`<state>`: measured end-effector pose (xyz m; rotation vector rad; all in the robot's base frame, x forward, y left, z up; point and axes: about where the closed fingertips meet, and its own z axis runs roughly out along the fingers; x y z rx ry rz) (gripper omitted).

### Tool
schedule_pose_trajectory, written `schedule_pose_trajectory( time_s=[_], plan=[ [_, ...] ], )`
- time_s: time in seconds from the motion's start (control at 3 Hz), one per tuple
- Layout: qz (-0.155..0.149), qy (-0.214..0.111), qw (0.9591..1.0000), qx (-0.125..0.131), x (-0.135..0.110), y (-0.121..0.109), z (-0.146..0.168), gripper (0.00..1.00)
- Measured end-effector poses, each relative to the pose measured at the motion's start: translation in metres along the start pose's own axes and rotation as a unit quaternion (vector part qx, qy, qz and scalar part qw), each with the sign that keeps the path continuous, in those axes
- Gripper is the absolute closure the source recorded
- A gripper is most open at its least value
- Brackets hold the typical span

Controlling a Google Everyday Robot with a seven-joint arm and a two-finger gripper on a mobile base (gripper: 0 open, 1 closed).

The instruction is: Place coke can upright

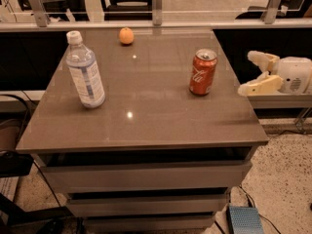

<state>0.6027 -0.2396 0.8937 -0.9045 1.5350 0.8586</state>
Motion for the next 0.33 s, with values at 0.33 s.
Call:
schedule_pose_trajectory(
  time_s=[0.33],
  plan=[
    [0.000,0.001,1.0000,0.002,0.0004,-0.0004,-0.0027,0.00]
  ],
)
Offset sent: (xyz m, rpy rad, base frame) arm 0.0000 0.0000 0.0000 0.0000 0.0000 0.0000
